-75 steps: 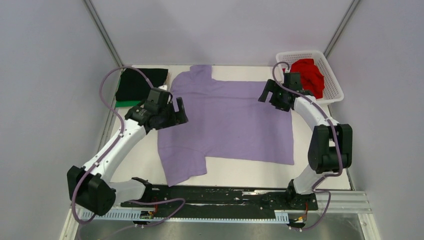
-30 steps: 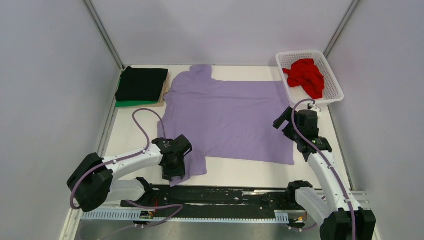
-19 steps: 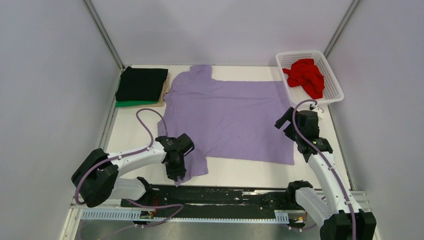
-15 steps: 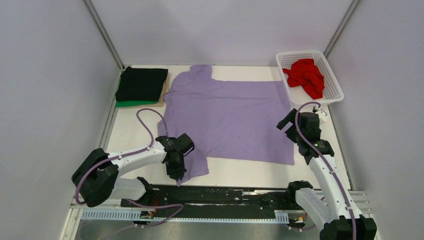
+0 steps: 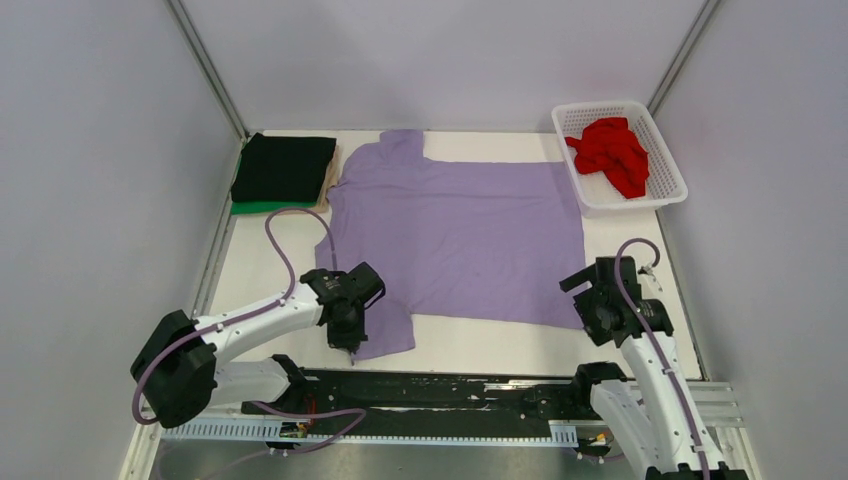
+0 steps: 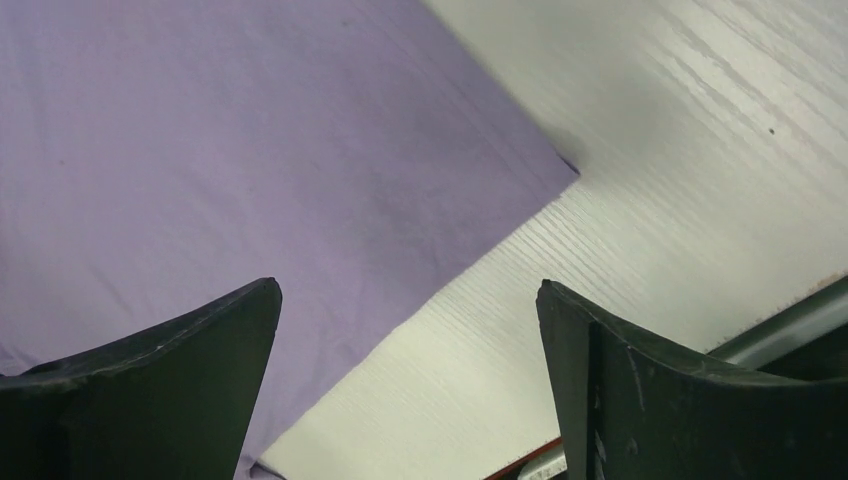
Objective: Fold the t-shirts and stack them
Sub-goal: Grab the side of the flattened tshirt closest away from the robot with both arms, then fold the flattened tshirt in 1/3 of the way
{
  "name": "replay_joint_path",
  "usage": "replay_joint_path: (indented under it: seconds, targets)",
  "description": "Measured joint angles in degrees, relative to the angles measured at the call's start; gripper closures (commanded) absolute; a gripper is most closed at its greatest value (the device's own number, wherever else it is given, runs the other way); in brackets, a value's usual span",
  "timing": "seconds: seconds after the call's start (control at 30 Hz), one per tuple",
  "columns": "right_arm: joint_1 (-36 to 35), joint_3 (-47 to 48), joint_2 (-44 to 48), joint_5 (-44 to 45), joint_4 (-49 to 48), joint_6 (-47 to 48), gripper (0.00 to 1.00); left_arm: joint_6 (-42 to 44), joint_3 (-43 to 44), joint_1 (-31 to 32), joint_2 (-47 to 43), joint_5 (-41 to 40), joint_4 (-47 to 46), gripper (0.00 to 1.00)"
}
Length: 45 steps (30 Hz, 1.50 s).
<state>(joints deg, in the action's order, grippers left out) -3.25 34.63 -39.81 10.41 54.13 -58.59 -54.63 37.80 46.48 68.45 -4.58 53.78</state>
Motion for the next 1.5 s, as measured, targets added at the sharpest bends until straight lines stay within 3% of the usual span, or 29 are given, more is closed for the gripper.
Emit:
replay_joint_path:
  seconds: [0.4,0.77,0.9,1.23,1.5]
  targets:
    - [0.00,-10.62,-3.52,1.99,-0.22,-11.74,0.14,2.56,0.28,0.00,-0.63,0.92,0.52,1.00]
    - [0.00,-13.86,-3.56,7.56,-9.68,-15.43,0.42,2.71,0.35,0.00,-0.48,2.16,1.70,1.00]
    - [0.00,-14.58,-5.07,9.49,-13.64,-15.17,0.54,2.71,0.79,0.00,0.04,2.14,2.40,1.00]
    - [0.00,-14.47,-9.60,11.52,-18.18,-12.61,0.98,2.47,2.36,0.00,0.87,2.19,4.22,1.00]
    - [0.00,-14.45,-4.81,9.64,-16.63,-9.53,1.00,-1.11,0.61,3.93,-4.00,4.59,5.03,1.00]
